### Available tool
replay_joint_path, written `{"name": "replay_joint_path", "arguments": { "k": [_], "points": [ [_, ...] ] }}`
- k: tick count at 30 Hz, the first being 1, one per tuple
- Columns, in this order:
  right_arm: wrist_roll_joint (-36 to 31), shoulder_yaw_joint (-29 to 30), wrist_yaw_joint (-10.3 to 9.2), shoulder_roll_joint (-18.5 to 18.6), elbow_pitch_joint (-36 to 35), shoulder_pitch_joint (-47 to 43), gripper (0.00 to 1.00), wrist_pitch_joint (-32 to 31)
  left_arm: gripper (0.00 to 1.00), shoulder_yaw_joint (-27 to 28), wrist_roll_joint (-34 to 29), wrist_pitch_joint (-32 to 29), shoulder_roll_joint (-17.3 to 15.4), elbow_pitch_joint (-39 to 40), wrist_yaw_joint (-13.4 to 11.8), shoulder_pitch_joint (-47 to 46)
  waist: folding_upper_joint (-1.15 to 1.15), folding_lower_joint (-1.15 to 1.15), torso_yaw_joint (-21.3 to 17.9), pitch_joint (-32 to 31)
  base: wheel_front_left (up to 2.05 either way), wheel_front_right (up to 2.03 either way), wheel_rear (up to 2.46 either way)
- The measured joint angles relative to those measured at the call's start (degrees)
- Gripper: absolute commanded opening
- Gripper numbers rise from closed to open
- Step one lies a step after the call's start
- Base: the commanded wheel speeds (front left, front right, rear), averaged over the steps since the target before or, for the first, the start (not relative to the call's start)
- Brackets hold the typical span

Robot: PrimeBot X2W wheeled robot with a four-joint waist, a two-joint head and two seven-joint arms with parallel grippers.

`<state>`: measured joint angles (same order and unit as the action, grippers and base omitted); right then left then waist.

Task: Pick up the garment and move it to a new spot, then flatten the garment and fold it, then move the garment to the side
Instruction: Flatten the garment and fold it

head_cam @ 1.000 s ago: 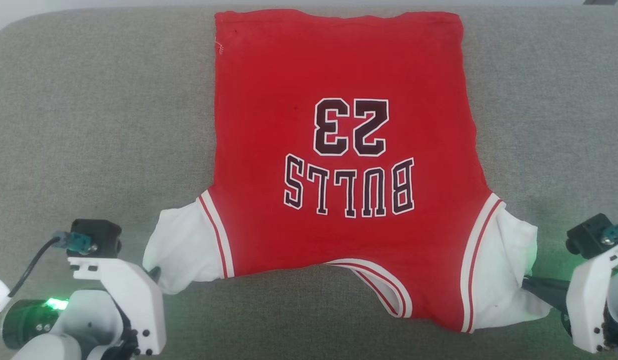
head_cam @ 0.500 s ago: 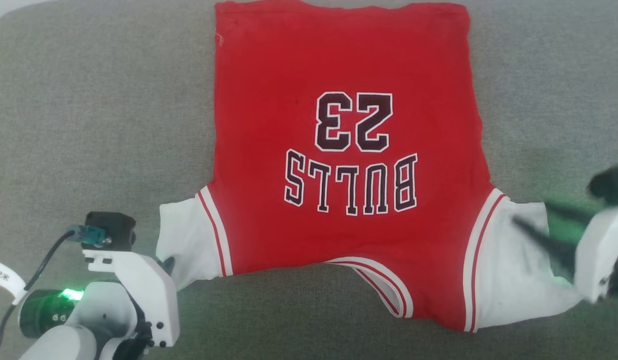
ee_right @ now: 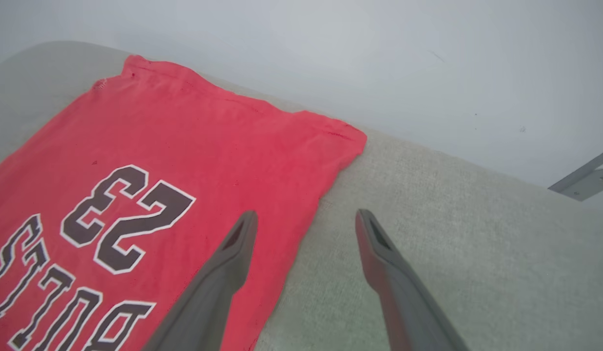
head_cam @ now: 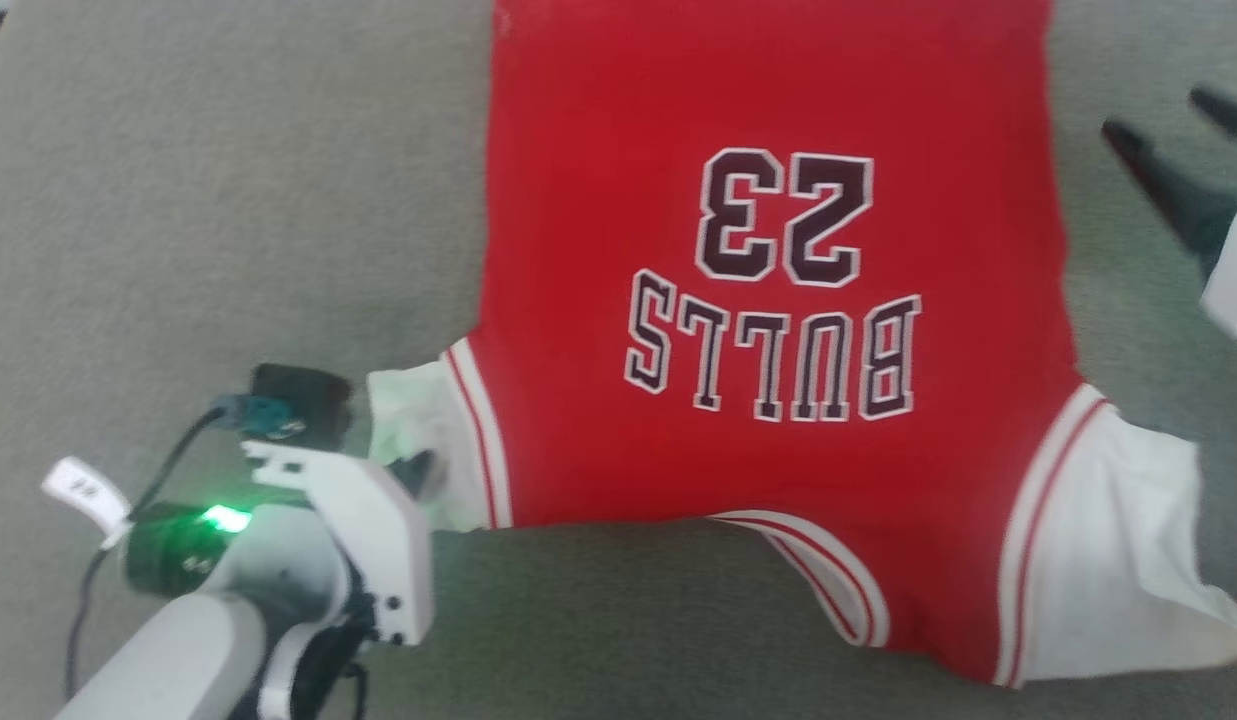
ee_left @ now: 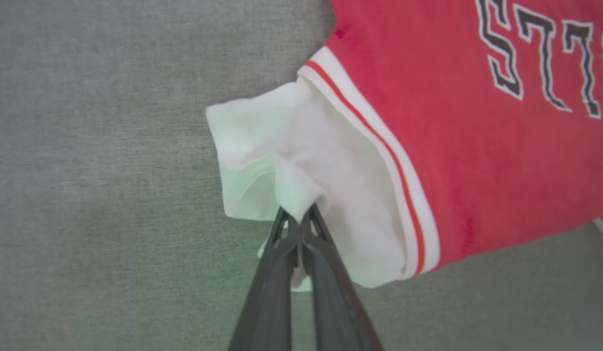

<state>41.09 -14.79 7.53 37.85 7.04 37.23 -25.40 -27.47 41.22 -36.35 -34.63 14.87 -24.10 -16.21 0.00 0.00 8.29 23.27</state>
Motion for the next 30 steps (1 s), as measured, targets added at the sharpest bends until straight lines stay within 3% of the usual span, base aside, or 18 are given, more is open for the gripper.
{"name": "replay_joint_path", "arguments": {
  "k": [12,20,27,28,29,30],
  "points": [
    [-1.9,-2.6,0.01,2.0,23.2,20.3,1.00,-11.2,0.00,-6.4,-1.4,2.4,8.0,-6.5,5.9,-7.4,0.00,0.00,10.8,4.3,0.00,0.00,0.00],
    [-5.4,-4.1,0.00,2.7,37.0,30.1,1.00,-19.2,0.00,-8.7,-1.4,4.4,11.6,-10.8,8.8,-9.7,0.00,0.00,17.9,7.2,0.00,0.00,0.00],
    [-7.2,-2.9,0.04,2.3,46.1,36.1,1.00,-26.3,0.00,-9.2,-0.9,6.1,13.5,-13.2,10.3,-10.9,0.00,0.00,21.1,9.4,0.00,0.00,0.00],
    [-7.5,-2.8,0.04,2.2,47.0,36.6,0.31,-26.8,0.00,-9.2,-0.8,6.3,13.6,-13.5,10.5,-10.9,0.00,0.00,21.3,9.5,0.00,0.00,0.00],
    [-7.9,-2.8,0.04,2.0,47.4,36.9,0.00,-26.8,0.00,-9.2,-0.8,6.6,13.6,-13.8,10.6,-10.9,0.00,0.00,21.3,9.6,0.00,0.00,0.00],
    [-8.2,-2.9,0.04,1.9,47.7,37.0,0.00,-26.8,0.00,-9.1,-0.6,6.8,13.7,-14.1,10.8,-11.0,0.00,0.00,21.3,9.6,0.00,0.00,0.00]
  ]
}}
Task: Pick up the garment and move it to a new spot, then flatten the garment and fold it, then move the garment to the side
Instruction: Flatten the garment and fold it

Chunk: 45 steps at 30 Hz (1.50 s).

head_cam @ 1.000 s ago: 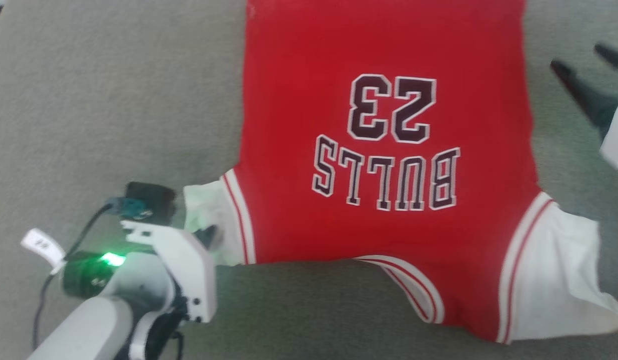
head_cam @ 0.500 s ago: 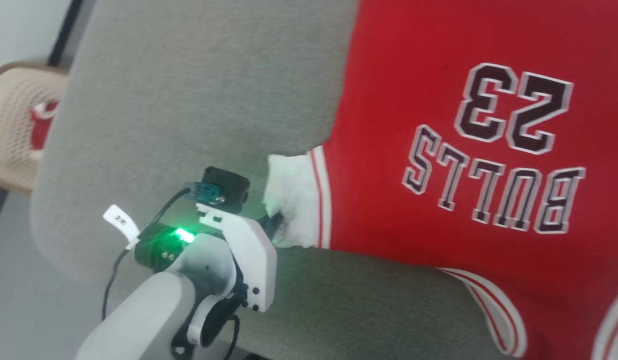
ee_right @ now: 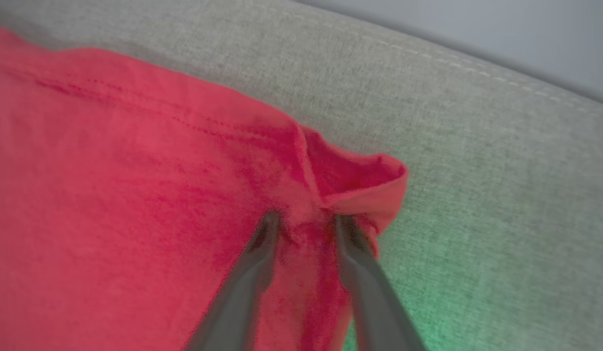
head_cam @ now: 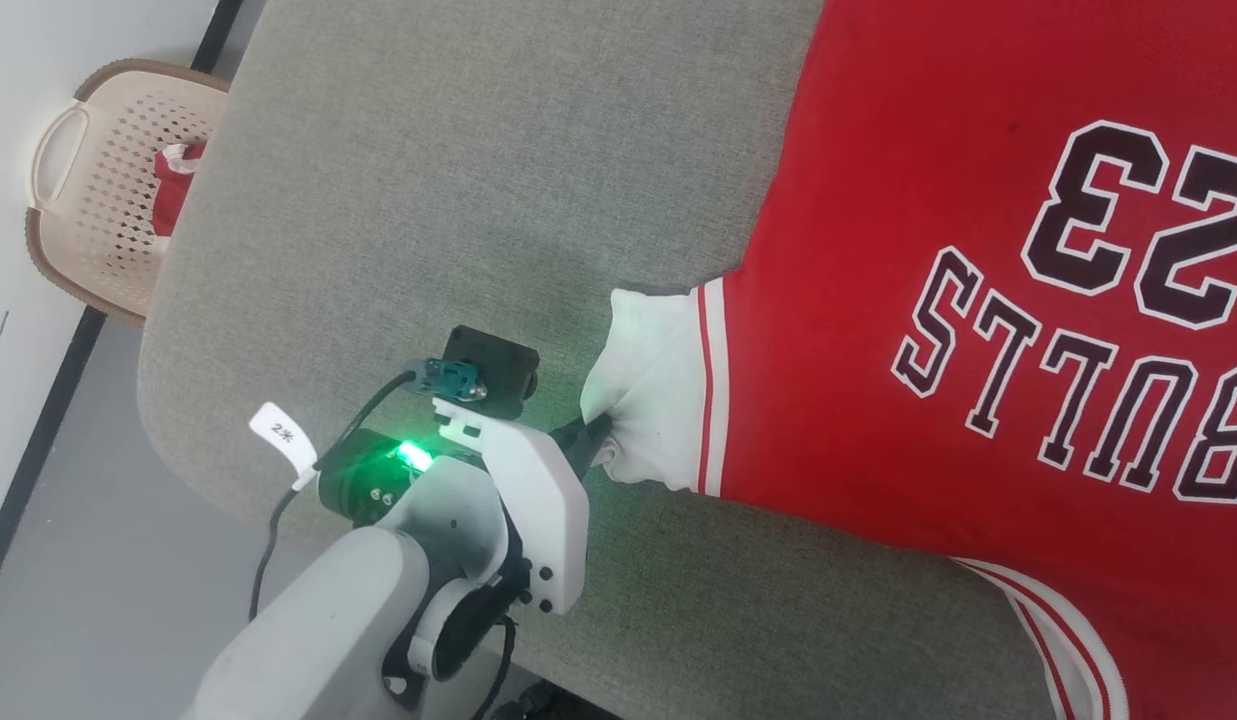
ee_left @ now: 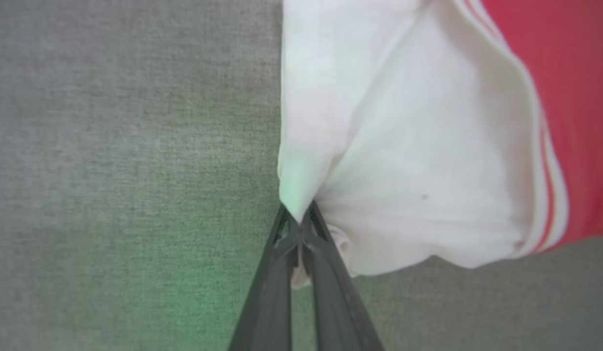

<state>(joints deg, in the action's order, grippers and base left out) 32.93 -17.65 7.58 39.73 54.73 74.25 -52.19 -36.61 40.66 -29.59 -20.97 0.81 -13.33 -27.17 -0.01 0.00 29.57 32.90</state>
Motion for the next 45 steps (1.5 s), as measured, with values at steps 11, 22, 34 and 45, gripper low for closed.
{"name": "replay_joint_path", "arguments": {
  "k": [11,22,34,45],
  "points": [
    [0.3,-2.3,-0.02,-2.6,-1.9,-0.2,0.00,-1.4,0.00,2.6,0.9,1.6,-2.0,-2.6,0.8,-1.3,0.01,0.00,-4.5,-1.5,0.00,0.00,0.00],
    [12.3,-10.1,-0.03,-1.1,-23.9,-13.6,0.00,-5.6,0.00,7.2,1.2,1.4,-8.8,-3.1,-0.8,-1.2,0.02,0.00,-15.3,-6.0,0.00,0.00,0.00],
    [19.9,-4.0,-0.03,3.8,-48.6,-39.0,0.00,-4.2,0.00,9.3,1.6,0.9,-12.6,-2.2,-1.6,-0.2,0.01,0.00,-25.3,-8.8,0.00,0.00,0.00],
    [13.5,7.2,0.00,-5.5,-52.0,-55.8,0.00,4.6,0.00,9.4,1.9,0.7,-12.7,-2.7,-1.4,-1.3,0.01,0.00,-27.8,-7.6,0.00,0.00,0.00]
  ]
}}
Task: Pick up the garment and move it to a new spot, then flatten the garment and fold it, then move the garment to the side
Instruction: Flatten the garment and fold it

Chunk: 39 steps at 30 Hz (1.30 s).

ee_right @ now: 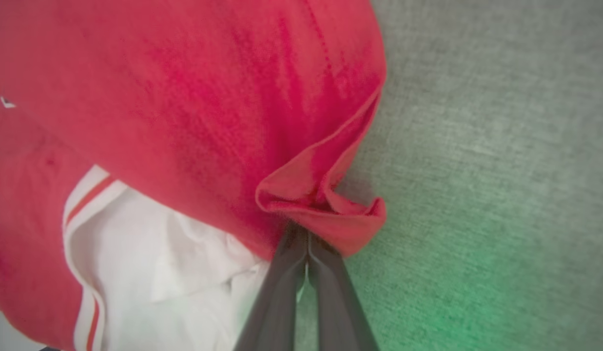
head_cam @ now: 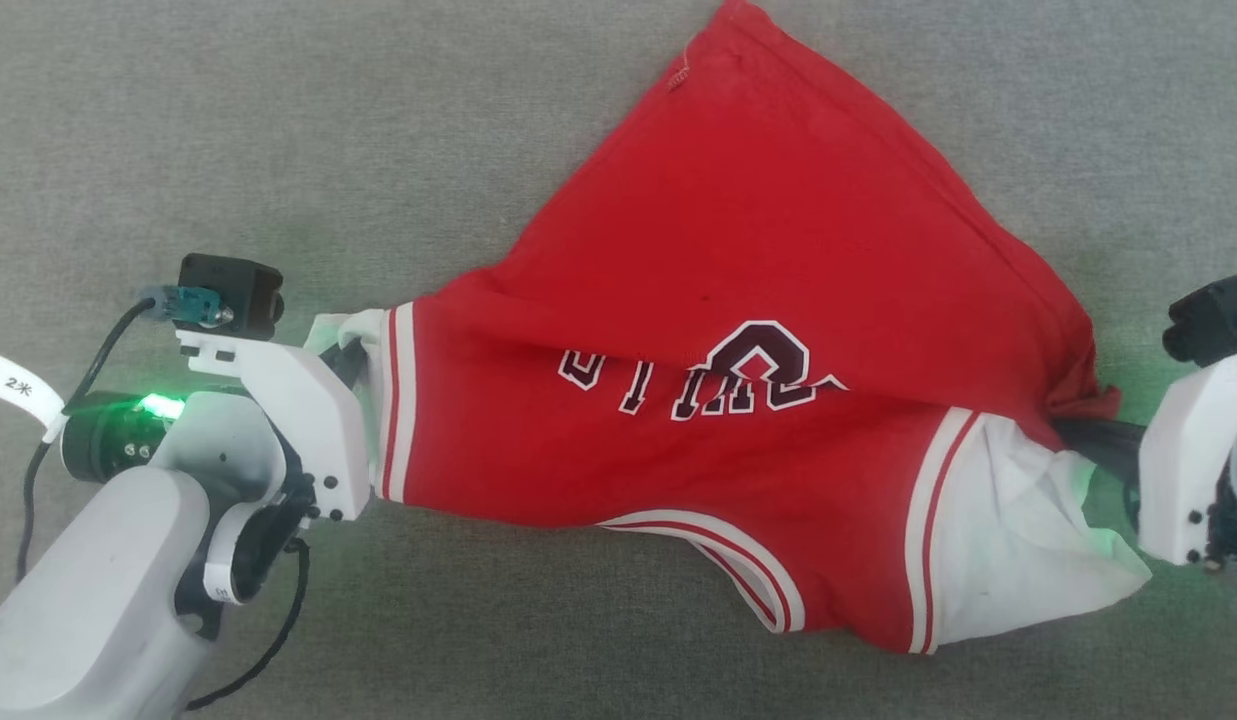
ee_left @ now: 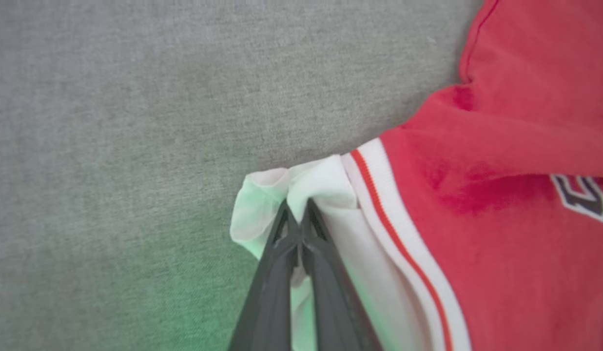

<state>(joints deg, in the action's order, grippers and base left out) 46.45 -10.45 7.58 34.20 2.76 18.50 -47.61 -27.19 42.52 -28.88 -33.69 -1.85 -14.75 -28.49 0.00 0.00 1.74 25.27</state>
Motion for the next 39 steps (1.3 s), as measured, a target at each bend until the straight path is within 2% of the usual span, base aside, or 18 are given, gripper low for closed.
{"name": "replay_joint_path", "arguments": {
  "k": [2,3,4,9,13,22,28,33,39],
  "points": [
    [-0.9,0.3,0.04,-1.3,1.8,0.0,0.00,1.3,0.00,0.0,0.1,0.2,0.1,-0.3,0.2,0.0,0.00,0.00,-0.1,0.1,0.00,0.00,0.00],
    [-1.7,0.3,0.09,-1.6,2.3,0.1,0.20,2.3,0.00,0.0,0.1,0.2,0.1,-0.4,0.2,0.0,0.00,0.00,-0.1,0.1,0.00,0.00,0.00],
    [-2.4,0.1,0.16,-2.1,2.9,0.3,1.00,2.9,0.00,-0.1,0.1,0.2,0.1,-0.5,0.2,0.0,0.00,0.00,-0.2,0.1,0.00,0.00,0.00],
    [-2.8,-0.4,0.35,-3.0,2.1,0.5,1.00,3.2,0.00,-0.1,0.2,0.3,0.1,-0.8,0.4,0.0,0.00,0.00,-0.4,-0.4,0.00,0.00,0.00],
    [-3.1,1.3,0.18,-2.9,-1.4,-0.9,1.00,3.1,0.00,-0.3,0.2,0.3,0.0,-0.8,0.1,0.2,0.00,0.00,-0.4,-0.9,0.00,0.00,0.00],
    [-5.3,8.5,-0.04,-3.3,-16.5,-3.1,1.00,2.4,0.00,-0.2,0.4,0.5,-0.3,0.0,-1.2,2.0,0.00,0.00,-0.2,-2.1,0.00,0.00,0.00],
    [-7.1,8.8,-0.07,-2.9,-22.8,1.0,1.00,4.2,0.00,-0.6,0.4,0.5,0.2,0.9,-1.6,2.6,0.00,0.00,1.2,-2.2,0.00,0.00,0.00],
    [-7.8,4.8,-0.08,-1.7,-19.4,8.4,1.00,6.9,0.00,-1.5,0.3,0.7,1.4,1.6,-1.6,2.2,0.00,0.00,3.1,-1.5,0.00,0.00,0.00],
    [-6.3,-2.0,-0.09,0.9,-8.4,20.5,1.00,7.8,0.00,-3.8,-0.4,1.0,3.8,1.6,-0.6,0.3,0.00,0.00,6.8,-0.3,0.00,0.00,0.00]
  ]
}}
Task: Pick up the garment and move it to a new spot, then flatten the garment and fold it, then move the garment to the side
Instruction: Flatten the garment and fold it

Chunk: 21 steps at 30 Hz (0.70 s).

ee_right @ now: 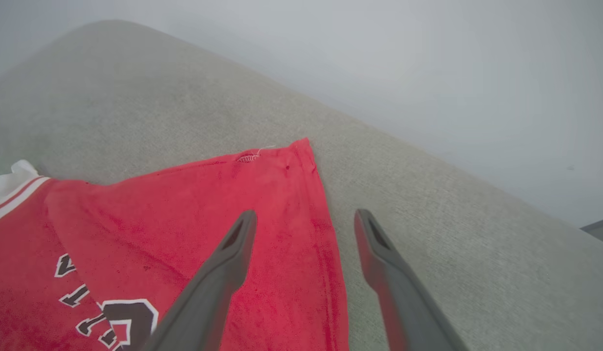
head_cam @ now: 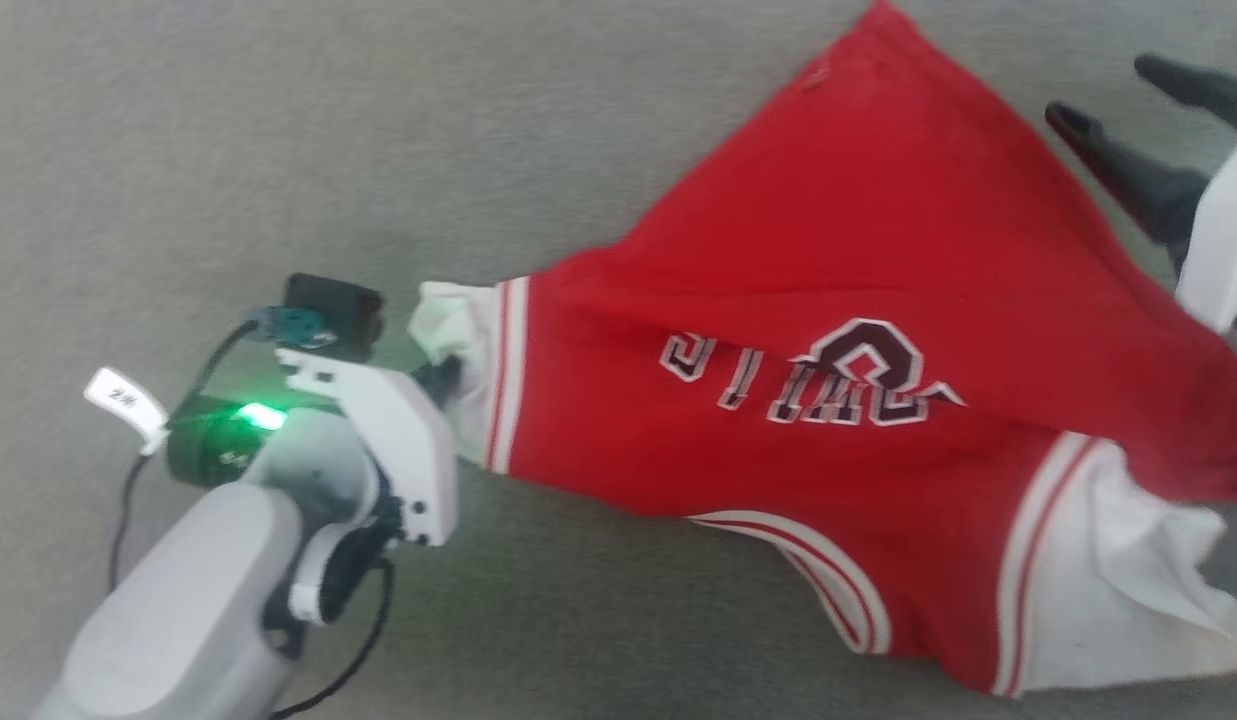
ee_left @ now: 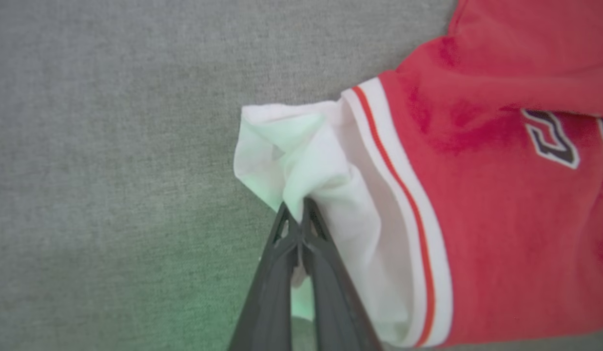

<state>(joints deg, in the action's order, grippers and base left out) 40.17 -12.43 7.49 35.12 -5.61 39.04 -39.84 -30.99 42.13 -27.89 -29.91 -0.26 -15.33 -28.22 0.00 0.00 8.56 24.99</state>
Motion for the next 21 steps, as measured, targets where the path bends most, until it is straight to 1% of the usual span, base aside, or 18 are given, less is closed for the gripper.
{"name": "replay_joint_path", "arguments": {
  "k": [7,11,12,13,15,17,21],
  "points": [
    [2.3,-9.2,0.01,4.3,14.4,12.8,1.00,-2.5,0.00,-3.6,-0.5,1.1,5.0,-2.3,2.5,-3.3,0.00,0.00,6.9,1.7,0.00,0.00,0.00],
    [3.0,-14.0,0.01,6.0,21.8,19.0,1.00,-4.7,0.00,-5.5,-0.8,1.9,8.0,-4.3,3.8,-4.9,0.00,0.00,11.3,2.9,0.00,0.00,0.00],
    [3.3,-15.2,0.01,6.3,23.9,20.4,1.00,-5.6,0.00,-5.9,-0.8,2.3,8.7,-4.7,4.1,-5.1,0.00,0.00,12.4,3.2,0.00,0.00,0.00],
    [3.8,-17.5,0.01,6.8,26.9,22.5,1.00,-6.7,0.00,-6.6,-0.8,2.7,10.0,-5.5,4.7,-5.6,0.00,0.00,14.5,3.9,0.00,0.00,0.00],
    [4.4,-19.8,0.01,7.0,30.1,24.3,1.00,-8.6,0.00,-7.1,-0.8,3.3,11.1,-6.2,5.1,-6.2,0.00,0.00,16.4,4.6,0.00,0.00,0.00],
    [5.2,-21.6,0.02,7.0,33.6,25.1,1.00,-10.9,0.00,-7.5,-0.8,3.7,11.9,-7.1,5.6,-6.3,0.00,0.00,18.1,5.4,0.00,0.00,0.00],
    [7.4,-24.7,0.04,7.7,37.4,28.2,1.00,-16.5,0.00,-7.9,-0.7,4.4,13.2,-8.3,6.0,-7.0,0.00,0.00,20.5,6.7,0.00,0.00,0.00]
  ]
}}
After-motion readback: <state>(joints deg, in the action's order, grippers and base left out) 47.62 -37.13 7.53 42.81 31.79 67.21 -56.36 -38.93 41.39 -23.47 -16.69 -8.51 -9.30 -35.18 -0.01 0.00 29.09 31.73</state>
